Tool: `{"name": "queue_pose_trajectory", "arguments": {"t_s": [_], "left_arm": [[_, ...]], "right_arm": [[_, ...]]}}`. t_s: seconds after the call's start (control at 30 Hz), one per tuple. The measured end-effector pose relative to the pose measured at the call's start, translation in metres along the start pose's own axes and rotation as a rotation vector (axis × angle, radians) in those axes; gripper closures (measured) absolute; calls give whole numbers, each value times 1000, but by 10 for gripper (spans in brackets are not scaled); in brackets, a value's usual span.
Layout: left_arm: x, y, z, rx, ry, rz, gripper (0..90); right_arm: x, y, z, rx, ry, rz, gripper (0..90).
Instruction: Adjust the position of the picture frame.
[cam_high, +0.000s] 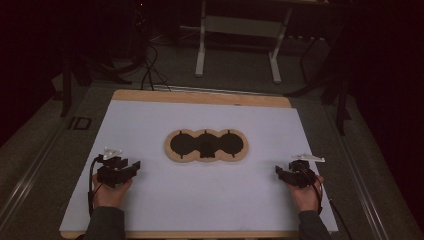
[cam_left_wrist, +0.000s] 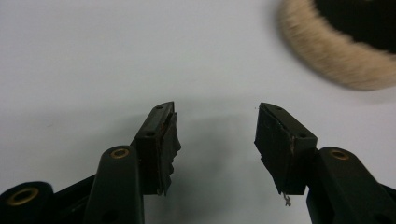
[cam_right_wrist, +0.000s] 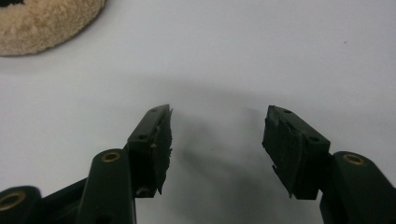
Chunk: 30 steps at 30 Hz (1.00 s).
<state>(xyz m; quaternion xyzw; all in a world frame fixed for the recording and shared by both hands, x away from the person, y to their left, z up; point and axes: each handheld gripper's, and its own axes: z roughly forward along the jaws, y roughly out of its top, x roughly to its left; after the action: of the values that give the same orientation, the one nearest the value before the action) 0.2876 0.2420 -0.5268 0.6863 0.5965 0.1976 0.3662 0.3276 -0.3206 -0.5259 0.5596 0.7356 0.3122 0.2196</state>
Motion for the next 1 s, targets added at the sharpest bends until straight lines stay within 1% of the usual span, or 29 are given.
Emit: {"name": "queue_pose_trajectory", "arguments": {"t_s": [0.07,0.1,0.13,0.2,0.27,0.3,0.4,0.47,0.6,0.83,1.0], "left_arm": [[-4,2,-3,-14,27,46,467],[-6,2,-5,-25,24,57,467],[-6,2,-5,-25,24,57,465],[-10,3,-7,-50,18,80,460],[-12,3,-8,-51,11,93,441],[-13,3,-7,-46,-1,106,437],[-14,4,-7,-49,-36,101,420],[-14,4,-8,-55,-42,103,420],[-13,4,-9,-56,-63,82,409],[-19,5,-8,-51,-101,95,444],[-23,5,-9,-62,-108,106,455]], "right_arm": [[0,0,-1,-9,5,3,415],[0,0,-2,-14,4,3,415],[1,1,-2,-19,3,2,411],[1,1,-3,-24,1,-2,408],[1,1,-4,-32,2,-3,407],[2,1,-4,-31,4,-2,405],[3,1,-3,-24,5,-7,400],[3,1,-3,-22,4,-12,401],[4,2,-3,-23,3,-17,389],[9,1,-2,-13,-2,-37,384],[12,2,-3,-17,5,-45,389]]}}
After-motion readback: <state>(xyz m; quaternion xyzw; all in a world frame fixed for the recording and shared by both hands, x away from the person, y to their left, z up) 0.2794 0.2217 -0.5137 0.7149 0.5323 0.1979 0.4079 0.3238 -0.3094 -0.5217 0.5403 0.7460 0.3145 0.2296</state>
